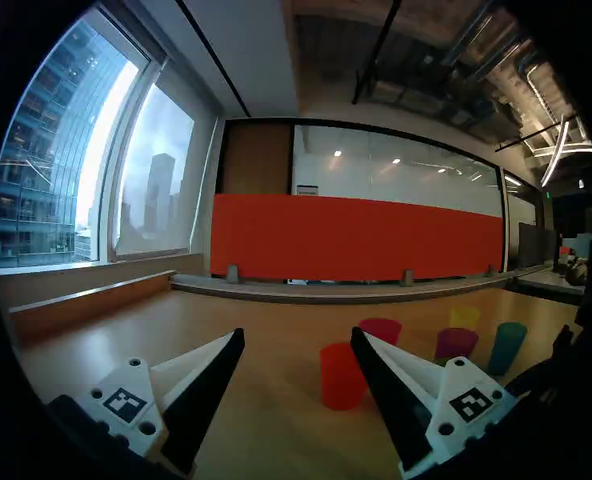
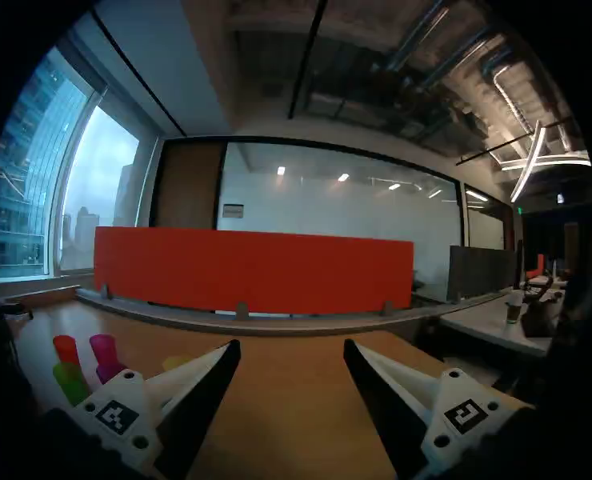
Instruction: Pour water
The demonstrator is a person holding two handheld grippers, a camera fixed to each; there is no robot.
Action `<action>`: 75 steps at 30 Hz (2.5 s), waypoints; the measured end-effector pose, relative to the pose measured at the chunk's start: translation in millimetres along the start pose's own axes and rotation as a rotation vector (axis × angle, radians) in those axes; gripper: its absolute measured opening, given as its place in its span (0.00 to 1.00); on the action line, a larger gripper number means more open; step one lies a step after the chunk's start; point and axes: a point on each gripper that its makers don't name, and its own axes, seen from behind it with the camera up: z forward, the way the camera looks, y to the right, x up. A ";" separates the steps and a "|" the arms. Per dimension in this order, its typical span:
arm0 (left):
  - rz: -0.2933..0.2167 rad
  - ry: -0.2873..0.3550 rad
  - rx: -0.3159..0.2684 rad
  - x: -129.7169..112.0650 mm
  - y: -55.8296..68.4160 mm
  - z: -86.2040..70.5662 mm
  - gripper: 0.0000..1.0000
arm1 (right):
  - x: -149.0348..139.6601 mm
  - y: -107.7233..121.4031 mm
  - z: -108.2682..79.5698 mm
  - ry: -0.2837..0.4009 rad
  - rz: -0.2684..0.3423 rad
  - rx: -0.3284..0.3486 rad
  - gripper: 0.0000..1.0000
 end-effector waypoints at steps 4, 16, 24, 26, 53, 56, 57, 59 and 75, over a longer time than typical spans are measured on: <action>0.009 -0.005 -0.002 -2.9 0.1 0.0 0.99 | 2.3 -2.2 0.0 0.001 -0.005 0.003 1.00; 0.043 -0.027 -0.004 -11.3 1.3 3.4 0.99 | 2.7 -4.8 -0.7 -0.006 -0.016 0.007 1.00; 0.048 -0.028 -0.003 -11.3 2.1 4.1 0.99 | 3.6 -7.9 -0.8 -0.006 -0.021 0.012 1.00; 0.049 -0.028 -0.004 -11.3 2.2 4.1 0.99 | 4.3 -8.7 -0.5 -0.004 -0.020 0.013 1.00; 0.055 -0.029 -0.006 -11.3 3.8 2.5 0.99 | -4.0 -10.0 10.4 0.047 -0.024 0.025 1.00; 0.055 -0.029 -0.006 -11.5 3.7 2.5 0.99 | -9.9 -10.0 16.6 0.052 -0.016 0.029 1.00; 0.055 -0.029 -0.006 -11.5 3.7 2.5 0.99 | -11.7 -11.2 18.3 0.053 -0.011 0.033 1.00; 0.055 -0.029 -0.006 -11.3 3.8 2.6 0.99 | -15.7 -14.5 21.6 0.054 -0.001 0.045 1.00; 0.055 -0.030 -0.007 -11.3 4.3 3.6 0.99 | -66.8 -22.4 36.1 -0.005 0.078 0.087 1.00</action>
